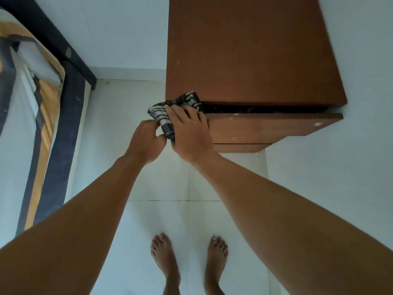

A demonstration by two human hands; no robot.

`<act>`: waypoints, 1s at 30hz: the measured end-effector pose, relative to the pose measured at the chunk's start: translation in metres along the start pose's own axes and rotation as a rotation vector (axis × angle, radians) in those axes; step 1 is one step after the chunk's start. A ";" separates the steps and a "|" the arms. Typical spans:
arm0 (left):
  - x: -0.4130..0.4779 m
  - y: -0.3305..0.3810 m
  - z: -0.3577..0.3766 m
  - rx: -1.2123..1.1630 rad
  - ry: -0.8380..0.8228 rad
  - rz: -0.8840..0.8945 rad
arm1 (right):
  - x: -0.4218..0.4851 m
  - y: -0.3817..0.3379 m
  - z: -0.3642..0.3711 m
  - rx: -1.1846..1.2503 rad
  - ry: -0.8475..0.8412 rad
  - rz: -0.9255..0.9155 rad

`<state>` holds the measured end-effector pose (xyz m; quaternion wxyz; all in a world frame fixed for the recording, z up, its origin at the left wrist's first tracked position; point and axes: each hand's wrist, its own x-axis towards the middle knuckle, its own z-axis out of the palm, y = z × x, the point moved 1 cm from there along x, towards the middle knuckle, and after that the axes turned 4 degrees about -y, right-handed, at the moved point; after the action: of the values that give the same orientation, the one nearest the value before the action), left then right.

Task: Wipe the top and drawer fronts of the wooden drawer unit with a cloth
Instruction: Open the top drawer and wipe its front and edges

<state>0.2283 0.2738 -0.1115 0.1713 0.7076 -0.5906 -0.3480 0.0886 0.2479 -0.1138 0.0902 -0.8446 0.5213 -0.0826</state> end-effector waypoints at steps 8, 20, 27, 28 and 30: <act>-0.004 0.012 -0.004 0.182 -0.001 0.069 | -0.015 0.033 -0.001 -0.127 0.000 0.039; -0.015 0.043 0.034 0.535 0.074 -0.099 | -0.063 0.140 -0.025 -0.210 -0.008 0.097; -0.016 0.048 0.037 0.599 0.055 -0.185 | -0.084 0.195 -0.034 -0.272 -0.010 0.106; -0.016 0.049 0.039 0.599 0.057 -0.199 | -0.088 0.203 -0.037 -0.283 -0.010 0.104; -0.016 0.051 0.041 0.599 0.056 -0.219 | -0.094 0.219 -0.044 -0.288 -0.010 0.108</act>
<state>0.1625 0.2831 -0.1023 -0.0669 0.7952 -0.5822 -0.1557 -0.1527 0.2327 -0.1281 -0.0251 -0.8198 0.5720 0.0021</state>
